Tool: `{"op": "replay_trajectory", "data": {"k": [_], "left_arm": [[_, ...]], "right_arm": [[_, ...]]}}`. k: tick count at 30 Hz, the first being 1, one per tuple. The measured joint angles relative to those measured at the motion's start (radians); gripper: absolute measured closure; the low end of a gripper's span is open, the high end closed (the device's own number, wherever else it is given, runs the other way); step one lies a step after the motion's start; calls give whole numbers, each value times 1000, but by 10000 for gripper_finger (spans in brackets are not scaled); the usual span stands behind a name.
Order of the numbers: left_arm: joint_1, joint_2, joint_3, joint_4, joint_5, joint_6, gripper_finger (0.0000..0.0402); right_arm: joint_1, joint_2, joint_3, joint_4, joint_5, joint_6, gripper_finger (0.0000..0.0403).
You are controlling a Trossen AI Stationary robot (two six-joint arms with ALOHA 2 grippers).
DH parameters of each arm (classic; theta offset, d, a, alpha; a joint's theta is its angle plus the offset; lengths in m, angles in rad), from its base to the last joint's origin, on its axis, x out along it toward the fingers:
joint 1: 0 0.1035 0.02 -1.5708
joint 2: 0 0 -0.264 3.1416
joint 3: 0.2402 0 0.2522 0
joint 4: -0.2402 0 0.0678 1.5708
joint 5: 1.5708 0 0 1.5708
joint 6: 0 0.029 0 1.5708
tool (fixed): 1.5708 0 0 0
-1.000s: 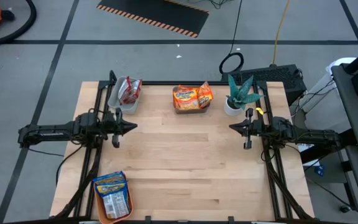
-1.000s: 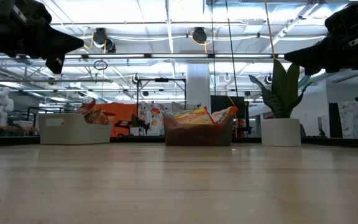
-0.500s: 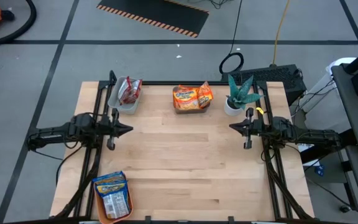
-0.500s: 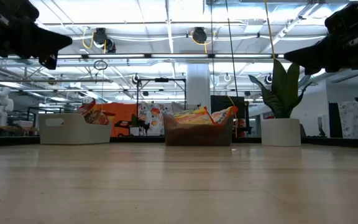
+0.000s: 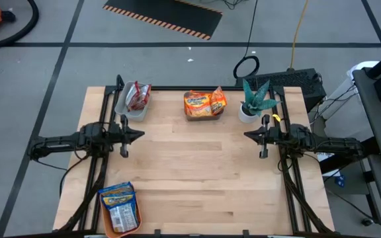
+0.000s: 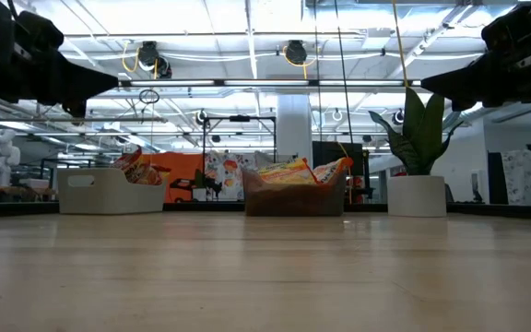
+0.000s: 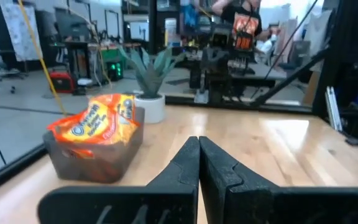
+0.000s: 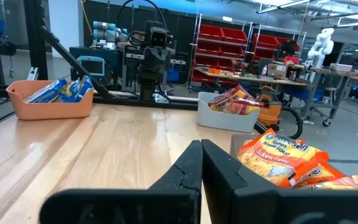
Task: Sort Maruchan noodles
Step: Return to Home Position
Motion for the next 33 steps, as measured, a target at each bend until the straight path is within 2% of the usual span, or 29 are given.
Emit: {"op": "replay_trajectory", "data": {"k": [6,10,21,28,33], "left_arm": [[-25,0,0,-6,23,-10,398],[-68,0,0,0,-35,-10,398],[-106,0,0,-4,-36,20,398],[-105,0,0,12,-141,36,398],[-106,2,1,5,-101,-19,398]], "right_arm": [[0,1,0,2,0,0,403],[0,1,0,2,0,0,403],[0,1,0,2,-1,0,403],[0,1,0,2,0,0,403],[0,1,0,2,-1,0,403]]}}
